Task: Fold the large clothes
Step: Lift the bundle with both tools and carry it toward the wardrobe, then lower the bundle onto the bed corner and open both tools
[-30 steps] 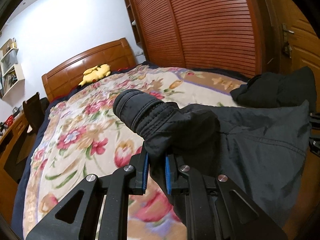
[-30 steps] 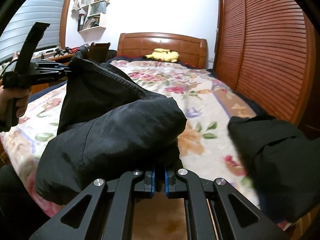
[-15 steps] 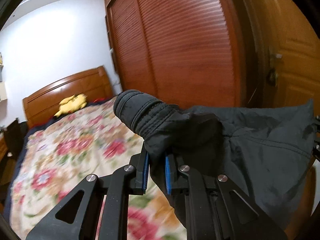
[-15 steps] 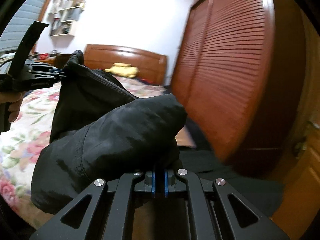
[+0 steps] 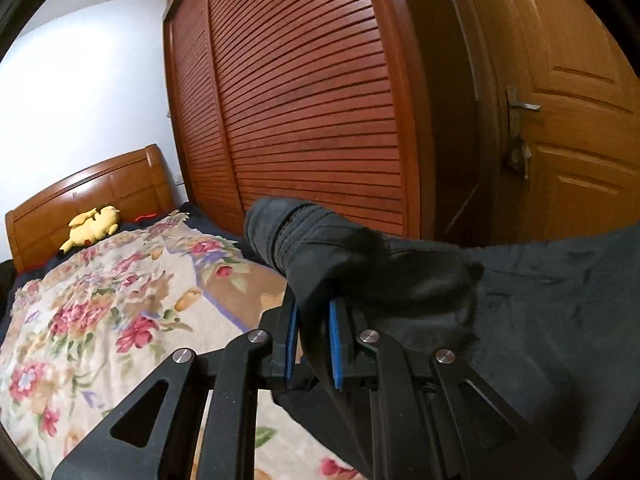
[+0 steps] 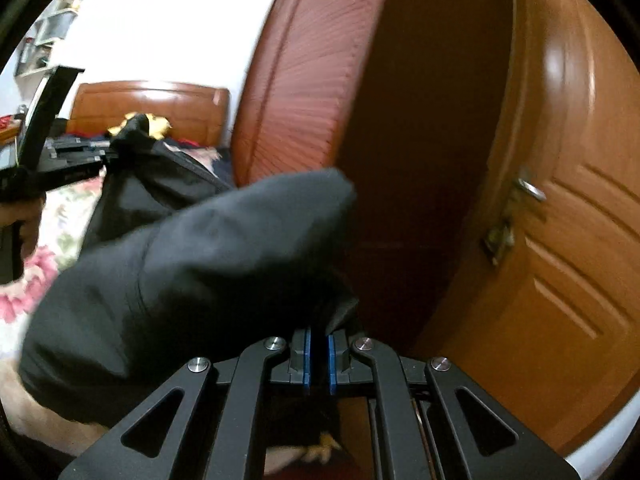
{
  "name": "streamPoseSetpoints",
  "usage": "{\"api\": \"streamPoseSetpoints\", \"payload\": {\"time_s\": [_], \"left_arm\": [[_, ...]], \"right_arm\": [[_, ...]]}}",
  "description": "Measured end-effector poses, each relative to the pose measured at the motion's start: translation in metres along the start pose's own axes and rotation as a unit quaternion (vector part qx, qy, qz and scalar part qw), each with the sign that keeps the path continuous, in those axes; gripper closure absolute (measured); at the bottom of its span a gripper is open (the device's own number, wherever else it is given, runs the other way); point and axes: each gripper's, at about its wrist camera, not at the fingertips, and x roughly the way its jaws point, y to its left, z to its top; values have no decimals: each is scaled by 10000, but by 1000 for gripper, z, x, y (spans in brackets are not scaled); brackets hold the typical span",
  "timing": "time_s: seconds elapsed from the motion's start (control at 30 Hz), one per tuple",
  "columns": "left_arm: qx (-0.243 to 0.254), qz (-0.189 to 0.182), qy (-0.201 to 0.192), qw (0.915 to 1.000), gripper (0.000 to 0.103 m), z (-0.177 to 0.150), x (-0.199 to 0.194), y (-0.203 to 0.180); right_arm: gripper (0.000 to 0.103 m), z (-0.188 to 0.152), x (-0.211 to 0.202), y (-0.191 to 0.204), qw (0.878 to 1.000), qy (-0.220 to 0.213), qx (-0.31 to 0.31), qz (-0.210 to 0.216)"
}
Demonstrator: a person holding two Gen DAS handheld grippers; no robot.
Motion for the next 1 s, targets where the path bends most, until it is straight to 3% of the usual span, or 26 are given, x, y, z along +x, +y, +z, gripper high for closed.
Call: {"api": "streamPoseSetpoints", "payload": {"time_s": [0.13, 0.23, 0.3, 0.43, 0.53, 0.57, 0.63, 0.77, 0.93, 1.0], "left_arm": [[201, 290, 59, 9994, 91, -5, 5, -5], [214, 167, 277, 9992, 88, -7, 6, 2], [195, 41, 403, 9990, 69, -10, 3, 8], [134, -178, 510, 9985, 55, -20, -4, 13], [45, -406, 577, 9975, 24, -33, -18, 19], [34, -482, 548, 9973, 17, -37, -23, 21], [41, -579, 542, 9968, 14, -44, -31, 24], [-116, -796, 644, 9947, 12, -59, -45, 30], [-182, -893, 566, 9942, 12, -78, -70, 34], [-184, -962, 536, 9937, 12, -86, -81, 38]], "right_arm": [[98, -32, 4, -11, 9990, 329, 312, -2], [98, -41, 0, -17, 9969, 447, 622, 181], [98, -41, -4, -17, 9957, 489, 740, 285], [97, -36, -17, -16, 9958, 484, 750, 224], [96, -24, -24, -13, 9956, 534, 761, 136], [91, -15, -17, -13, 9955, 546, 767, 137], [82, -6, -22, -11, 9954, 535, 789, 32], [48, 7, -37, -3, 9962, 421, 762, -35], [38, 27, -85, 10, 9972, -56, 648, -364], [38, 36, -102, 19, 9978, -216, 580, -224]]}}
